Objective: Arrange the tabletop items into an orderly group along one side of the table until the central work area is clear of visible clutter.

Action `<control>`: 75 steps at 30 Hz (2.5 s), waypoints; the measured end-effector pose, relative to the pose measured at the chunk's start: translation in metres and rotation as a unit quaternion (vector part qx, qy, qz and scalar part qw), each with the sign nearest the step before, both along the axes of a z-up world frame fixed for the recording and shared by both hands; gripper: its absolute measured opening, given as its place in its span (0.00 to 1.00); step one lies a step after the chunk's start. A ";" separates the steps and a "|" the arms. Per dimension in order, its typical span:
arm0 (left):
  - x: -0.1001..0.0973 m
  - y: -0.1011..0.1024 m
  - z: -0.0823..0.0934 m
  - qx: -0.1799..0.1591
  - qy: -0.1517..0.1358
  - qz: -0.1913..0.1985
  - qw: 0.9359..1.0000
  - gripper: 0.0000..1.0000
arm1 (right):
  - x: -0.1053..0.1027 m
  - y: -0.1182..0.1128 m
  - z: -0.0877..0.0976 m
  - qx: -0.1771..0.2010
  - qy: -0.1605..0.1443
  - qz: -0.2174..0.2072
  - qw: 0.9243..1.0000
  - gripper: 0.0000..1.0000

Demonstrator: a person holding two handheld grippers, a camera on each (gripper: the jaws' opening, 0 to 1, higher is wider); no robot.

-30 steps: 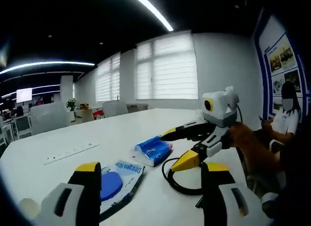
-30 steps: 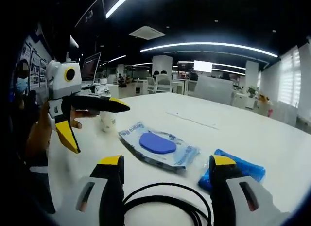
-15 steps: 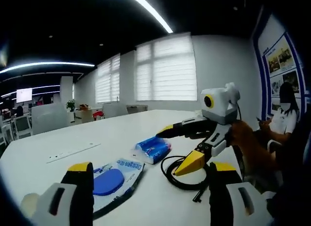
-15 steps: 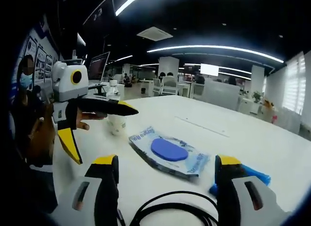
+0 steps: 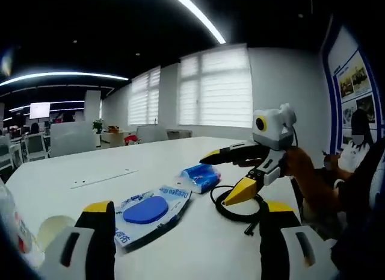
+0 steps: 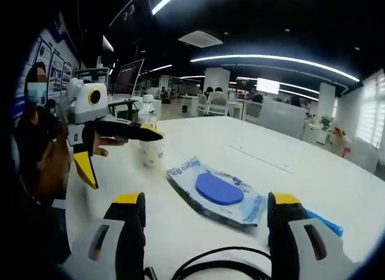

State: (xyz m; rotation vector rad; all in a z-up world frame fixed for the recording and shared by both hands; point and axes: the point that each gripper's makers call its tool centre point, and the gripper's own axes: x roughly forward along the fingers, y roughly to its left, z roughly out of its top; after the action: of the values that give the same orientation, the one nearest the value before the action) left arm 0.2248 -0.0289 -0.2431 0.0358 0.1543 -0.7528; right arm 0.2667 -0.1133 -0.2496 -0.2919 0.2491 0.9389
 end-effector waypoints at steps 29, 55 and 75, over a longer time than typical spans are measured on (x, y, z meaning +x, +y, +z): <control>-0.015 0.085 0.006 0.019 -0.018 0.076 0.997 1.00 | -0.012 0.069 0.002 -0.028 -0.006 0.082 0.996 0.79; -0.038 0.125 -0.002 0.014 -0.019 0.105 0.994 1.00 | -0.014 0.121 0.009 -0.066 -0.039 0.135 0.988 0.66; -0.045 0.149 -0.004 0.021 -0.023 0.124 0.992 1.00 | -0.022 0.173 0.012 -0.085 -0.068 0.191 0.975 0.47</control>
State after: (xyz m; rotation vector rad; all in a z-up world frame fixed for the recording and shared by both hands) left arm 0.1797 0.1199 -0.2474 0.0730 0.1277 -0.4994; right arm 0.2450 0.0596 -0.2376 -0.5750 0.1491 1.2745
